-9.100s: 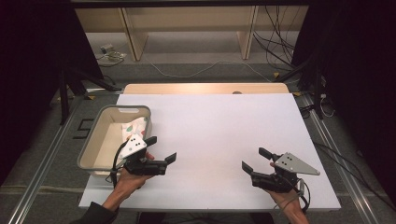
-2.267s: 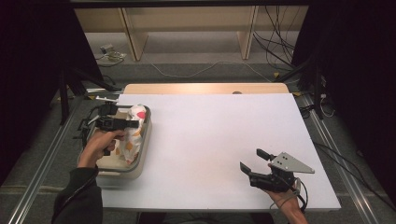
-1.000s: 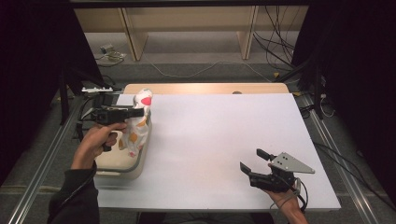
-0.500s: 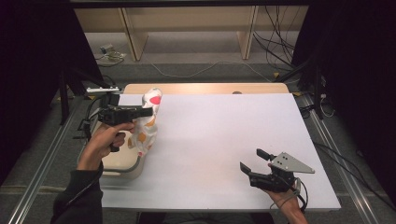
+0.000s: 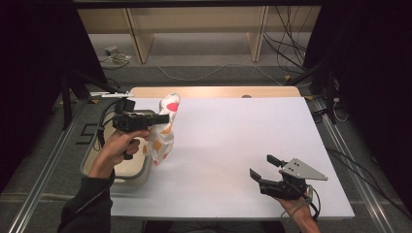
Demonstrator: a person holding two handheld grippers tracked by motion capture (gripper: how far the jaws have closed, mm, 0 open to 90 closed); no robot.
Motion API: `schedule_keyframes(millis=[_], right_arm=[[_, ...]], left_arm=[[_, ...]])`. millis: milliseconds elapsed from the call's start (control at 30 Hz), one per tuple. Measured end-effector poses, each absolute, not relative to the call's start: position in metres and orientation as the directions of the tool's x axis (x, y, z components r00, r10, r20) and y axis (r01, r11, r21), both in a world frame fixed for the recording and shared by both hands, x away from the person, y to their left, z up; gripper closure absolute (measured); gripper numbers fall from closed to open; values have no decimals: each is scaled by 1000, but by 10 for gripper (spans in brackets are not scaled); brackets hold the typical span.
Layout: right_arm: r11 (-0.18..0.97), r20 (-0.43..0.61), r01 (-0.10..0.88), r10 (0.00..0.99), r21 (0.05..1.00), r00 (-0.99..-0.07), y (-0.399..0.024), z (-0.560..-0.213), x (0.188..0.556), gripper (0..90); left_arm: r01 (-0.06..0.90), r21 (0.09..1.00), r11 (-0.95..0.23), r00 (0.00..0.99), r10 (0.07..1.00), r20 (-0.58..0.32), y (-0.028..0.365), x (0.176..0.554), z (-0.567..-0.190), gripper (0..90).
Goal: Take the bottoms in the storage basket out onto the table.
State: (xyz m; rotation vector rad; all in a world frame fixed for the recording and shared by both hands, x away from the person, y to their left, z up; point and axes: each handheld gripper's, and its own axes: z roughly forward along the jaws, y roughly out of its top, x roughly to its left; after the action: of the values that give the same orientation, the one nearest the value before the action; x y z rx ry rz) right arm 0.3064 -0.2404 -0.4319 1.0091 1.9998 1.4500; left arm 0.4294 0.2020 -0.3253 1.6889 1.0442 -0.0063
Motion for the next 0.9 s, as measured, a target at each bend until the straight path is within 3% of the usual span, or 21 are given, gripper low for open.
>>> schedule_keyframes(millis=[900], right_arm=[[173,45,287,782,942,-621,-240,-432,307,231]], left_arm=[[660,745,-98,634,604,-483,151,431,-352,777]])
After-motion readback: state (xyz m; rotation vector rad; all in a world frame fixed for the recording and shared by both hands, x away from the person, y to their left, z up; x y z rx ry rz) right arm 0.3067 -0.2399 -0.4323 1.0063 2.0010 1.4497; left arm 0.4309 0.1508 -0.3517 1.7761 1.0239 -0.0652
